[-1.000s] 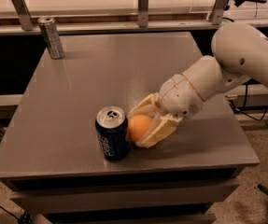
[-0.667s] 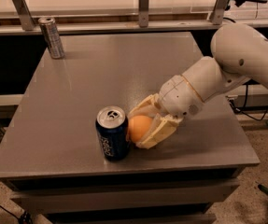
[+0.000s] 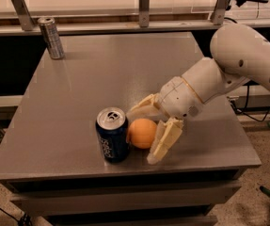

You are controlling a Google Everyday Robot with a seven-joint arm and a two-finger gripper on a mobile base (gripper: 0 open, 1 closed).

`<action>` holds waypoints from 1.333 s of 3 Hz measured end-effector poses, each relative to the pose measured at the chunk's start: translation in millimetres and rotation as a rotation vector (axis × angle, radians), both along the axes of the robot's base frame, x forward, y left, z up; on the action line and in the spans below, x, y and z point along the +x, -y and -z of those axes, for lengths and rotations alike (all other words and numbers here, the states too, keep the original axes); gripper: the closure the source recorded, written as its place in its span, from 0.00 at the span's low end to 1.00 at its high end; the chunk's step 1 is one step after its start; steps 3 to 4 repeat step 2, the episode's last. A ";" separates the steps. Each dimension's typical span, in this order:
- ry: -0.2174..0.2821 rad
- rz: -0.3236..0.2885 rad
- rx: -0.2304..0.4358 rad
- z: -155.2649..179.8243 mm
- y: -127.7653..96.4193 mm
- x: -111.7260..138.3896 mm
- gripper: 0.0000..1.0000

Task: Move orange near pepsi can

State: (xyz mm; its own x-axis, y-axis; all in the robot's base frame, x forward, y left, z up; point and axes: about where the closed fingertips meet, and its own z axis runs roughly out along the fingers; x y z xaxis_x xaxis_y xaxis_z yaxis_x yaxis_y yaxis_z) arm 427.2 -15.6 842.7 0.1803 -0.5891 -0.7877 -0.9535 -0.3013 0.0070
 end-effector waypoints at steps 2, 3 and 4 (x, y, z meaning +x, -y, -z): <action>0.032 0.040 -0.009 -15.9 12.0 -0.2 0.00; 0.032 0.040 -0.009 -15.9 12.0 -0.2 0.00; 0.032 0.040 -0.009 -15.9 12.0 -0.2 0.00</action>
Offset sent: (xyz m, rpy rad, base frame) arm 0.0008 -0.0291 0.0314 -0.0143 -0.0594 -0.0881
